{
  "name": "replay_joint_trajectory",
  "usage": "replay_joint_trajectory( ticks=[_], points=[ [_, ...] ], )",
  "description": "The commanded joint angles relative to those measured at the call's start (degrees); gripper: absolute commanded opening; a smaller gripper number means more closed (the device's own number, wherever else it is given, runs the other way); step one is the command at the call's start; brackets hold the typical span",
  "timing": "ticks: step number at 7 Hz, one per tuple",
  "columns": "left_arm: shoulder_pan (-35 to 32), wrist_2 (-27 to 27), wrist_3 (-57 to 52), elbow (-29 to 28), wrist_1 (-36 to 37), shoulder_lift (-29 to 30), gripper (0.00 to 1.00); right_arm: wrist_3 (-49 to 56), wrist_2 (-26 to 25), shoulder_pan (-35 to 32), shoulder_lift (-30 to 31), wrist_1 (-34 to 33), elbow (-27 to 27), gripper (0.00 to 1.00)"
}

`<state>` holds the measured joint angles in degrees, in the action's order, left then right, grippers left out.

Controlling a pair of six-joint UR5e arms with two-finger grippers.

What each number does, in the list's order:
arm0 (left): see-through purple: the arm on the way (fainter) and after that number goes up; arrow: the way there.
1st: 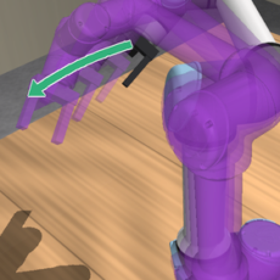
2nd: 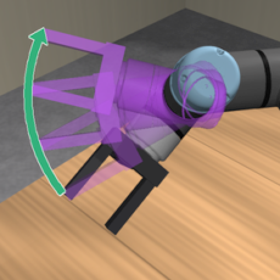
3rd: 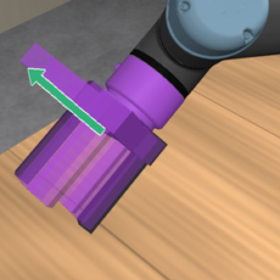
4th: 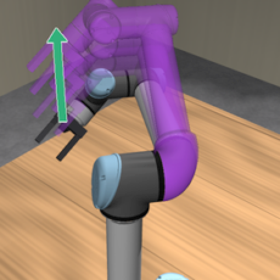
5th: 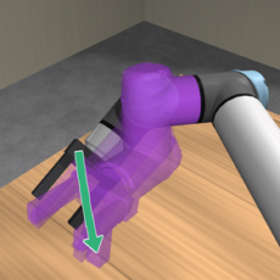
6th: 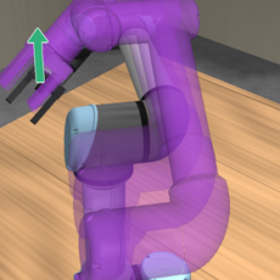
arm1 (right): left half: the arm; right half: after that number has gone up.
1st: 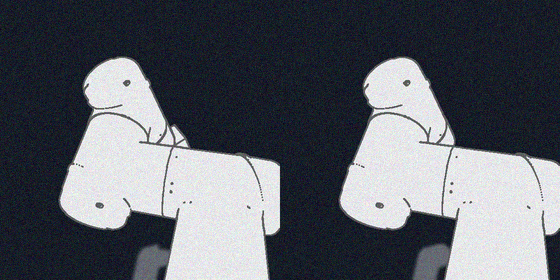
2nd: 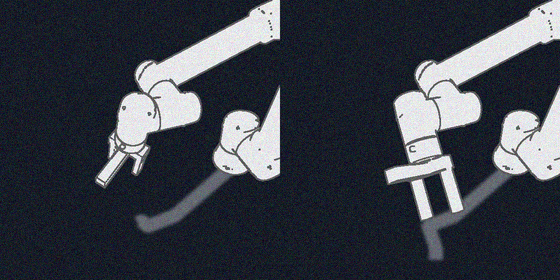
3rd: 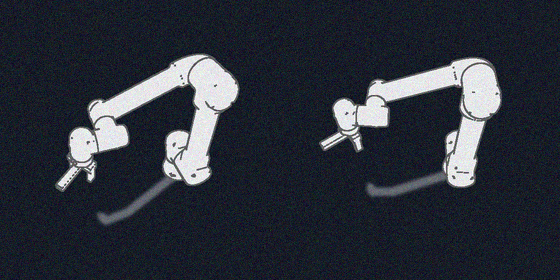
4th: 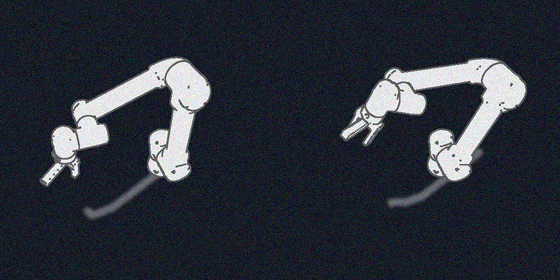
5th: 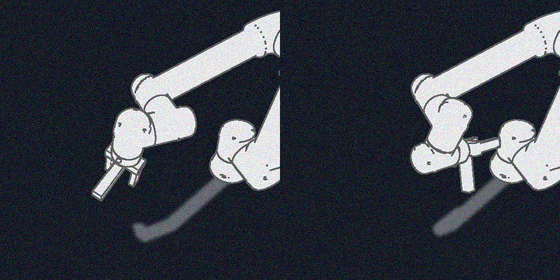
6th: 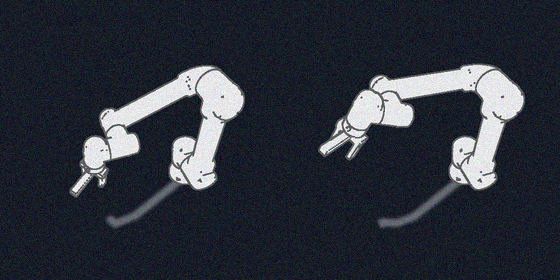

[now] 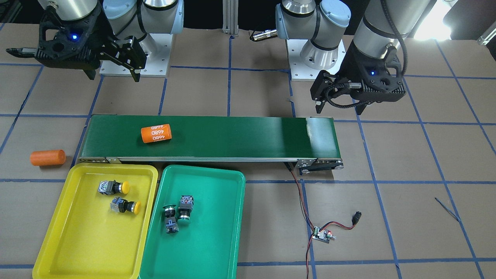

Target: Sort buttons by color to trays

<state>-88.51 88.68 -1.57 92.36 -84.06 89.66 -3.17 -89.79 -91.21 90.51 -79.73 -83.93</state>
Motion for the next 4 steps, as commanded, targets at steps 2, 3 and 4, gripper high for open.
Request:
replay_joint_trajectory(
  ticks=[2,3,4],
  points=[
    [0.5,1.1,-0.6,-3.0,-7.5,-0.2,1.0,0.0,0.1,-0.2,0.0,-0.1,0.0,1.0],
    [0.5,1.1,-0.6,-3.4,-7.9,-0.1,1.0,0.0,0.1,-0.1,0.0,-0.1,0.0,1.0],
    [0.5,1.1,-0.6,-3.4,-7.8,-0.2,1.0,0.1,0.1,-0.2,0.0,-0.1,0.0,1.0]
  ],
)
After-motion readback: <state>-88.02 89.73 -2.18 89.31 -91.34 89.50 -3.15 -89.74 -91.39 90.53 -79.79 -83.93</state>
